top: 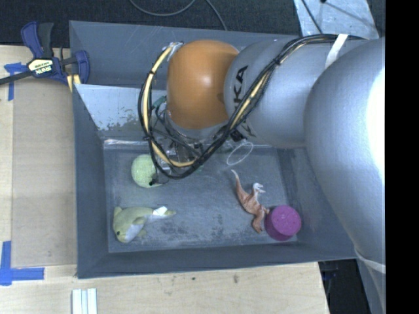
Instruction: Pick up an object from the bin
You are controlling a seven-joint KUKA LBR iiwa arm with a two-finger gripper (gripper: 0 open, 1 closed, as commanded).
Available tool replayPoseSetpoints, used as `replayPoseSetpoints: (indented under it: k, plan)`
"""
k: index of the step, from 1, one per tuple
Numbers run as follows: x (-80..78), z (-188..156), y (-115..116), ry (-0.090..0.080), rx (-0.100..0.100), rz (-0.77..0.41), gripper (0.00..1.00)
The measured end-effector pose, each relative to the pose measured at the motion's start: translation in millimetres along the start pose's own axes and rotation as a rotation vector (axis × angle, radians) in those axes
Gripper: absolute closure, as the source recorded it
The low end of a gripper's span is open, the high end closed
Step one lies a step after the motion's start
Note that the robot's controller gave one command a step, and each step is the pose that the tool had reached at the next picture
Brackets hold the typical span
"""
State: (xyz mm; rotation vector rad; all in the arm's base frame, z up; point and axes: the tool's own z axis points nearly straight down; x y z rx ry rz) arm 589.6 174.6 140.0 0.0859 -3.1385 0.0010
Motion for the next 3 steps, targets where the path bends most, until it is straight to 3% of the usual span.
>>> replayPoseSetpoints:
  k: [3]
  plan:
    - [-1.4, -52, 0, -0.006, -0.001, 0.0, 1.0]
